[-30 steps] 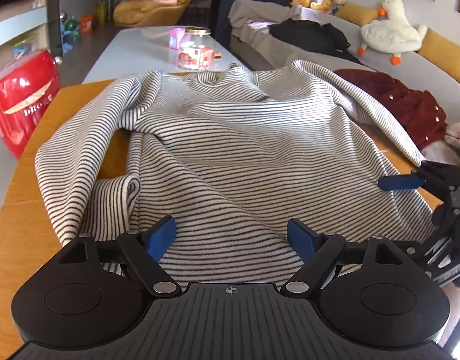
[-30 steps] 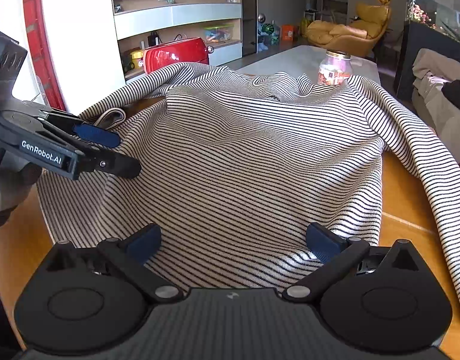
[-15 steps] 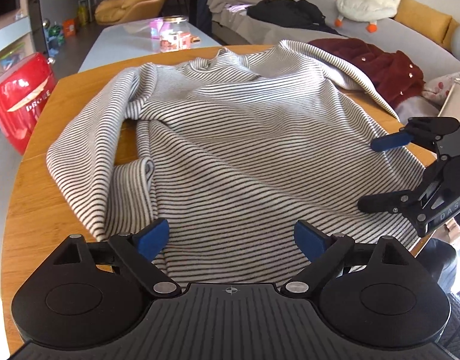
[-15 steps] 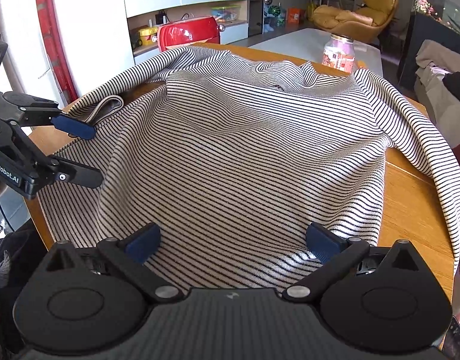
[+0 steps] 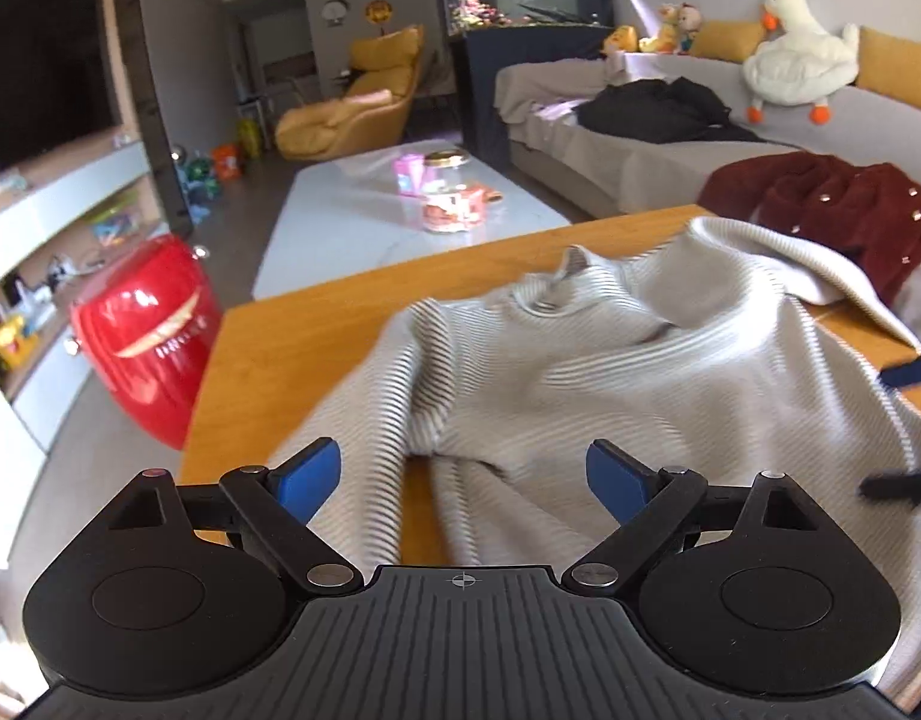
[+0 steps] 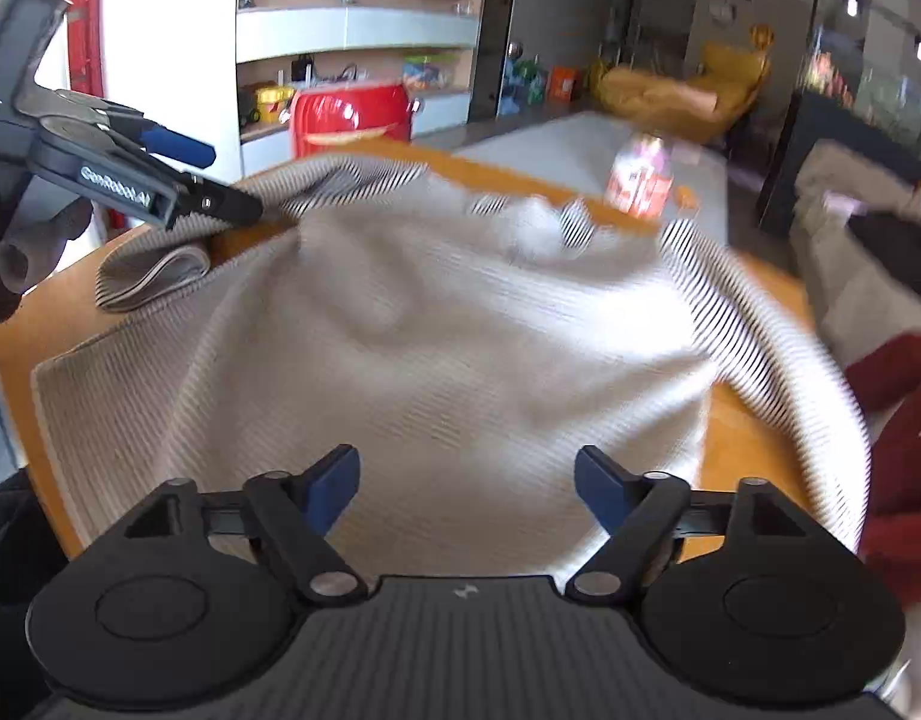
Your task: Fold clothes
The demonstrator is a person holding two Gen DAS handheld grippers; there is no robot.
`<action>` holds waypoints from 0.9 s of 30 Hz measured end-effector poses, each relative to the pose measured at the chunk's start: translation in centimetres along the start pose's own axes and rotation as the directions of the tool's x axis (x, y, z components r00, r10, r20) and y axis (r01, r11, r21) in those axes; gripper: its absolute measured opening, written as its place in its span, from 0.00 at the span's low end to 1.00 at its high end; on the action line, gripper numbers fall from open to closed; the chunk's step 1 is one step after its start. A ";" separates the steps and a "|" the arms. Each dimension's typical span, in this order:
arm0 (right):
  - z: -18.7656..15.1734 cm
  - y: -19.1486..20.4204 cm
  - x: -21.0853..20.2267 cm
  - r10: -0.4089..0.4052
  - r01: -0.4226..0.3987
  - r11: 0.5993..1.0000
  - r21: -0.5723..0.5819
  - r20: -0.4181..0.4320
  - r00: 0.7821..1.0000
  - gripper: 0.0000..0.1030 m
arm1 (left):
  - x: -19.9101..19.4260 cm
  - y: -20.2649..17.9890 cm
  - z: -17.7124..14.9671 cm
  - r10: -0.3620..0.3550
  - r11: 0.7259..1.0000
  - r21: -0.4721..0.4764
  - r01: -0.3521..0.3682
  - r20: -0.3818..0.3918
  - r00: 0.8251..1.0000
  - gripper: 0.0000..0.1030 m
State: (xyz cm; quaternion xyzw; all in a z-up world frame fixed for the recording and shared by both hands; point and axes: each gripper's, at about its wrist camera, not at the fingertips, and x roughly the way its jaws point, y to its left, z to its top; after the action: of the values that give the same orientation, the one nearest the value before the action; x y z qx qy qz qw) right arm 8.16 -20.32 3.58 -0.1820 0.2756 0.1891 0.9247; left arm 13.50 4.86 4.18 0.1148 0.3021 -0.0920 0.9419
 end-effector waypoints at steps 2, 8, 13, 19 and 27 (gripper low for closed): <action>2.4 -1.6 1.3 -0.079 0.082 0.995 -0.052 0.049 0.996 0.68 | 2.0 0.7 1.4 0.025 1.000 0.017 -0.025 0.005 1.000 0.90; 7.5 -7.9 10.8 -0.121 0.120 0.992 -0.044 -0.035 0.992 0.65 | 8.3 2.8 4.7 -0.003 0.999 0.037 0.005 -0.059 0.998 0.83; 5.8 -12.9 16.5 0.001 0.027 0.989 0.146 -0.187 0.982 0.37 | 12.5 5.2 3.8 -0.014 0.999 0.030 0.019 -0.160 0.987 0.80; 6.6 -11.7 15.7 -0.056 0.059 0.997 0.057 -0.062 0.997 0.13 | 13.1 6.1 4.0 0.054 0.997 0.064 -0.047 -0.113 0.992 0.20; 5.2 -16.3 16.1 -0.056 0.078 0.971 0.228 -0.101 0.993 0.12 | 12.6 7.4 4.0 0.075 0.997 -0.006 -0.076 -0.139 0.987 0.42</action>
State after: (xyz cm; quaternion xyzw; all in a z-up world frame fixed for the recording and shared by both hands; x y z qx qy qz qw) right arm 30.36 -28.07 2.13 -0.0909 0.3327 0.1156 0.9315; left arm 27.54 9.55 1.13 0.1268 0.3627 -0.0463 0.9221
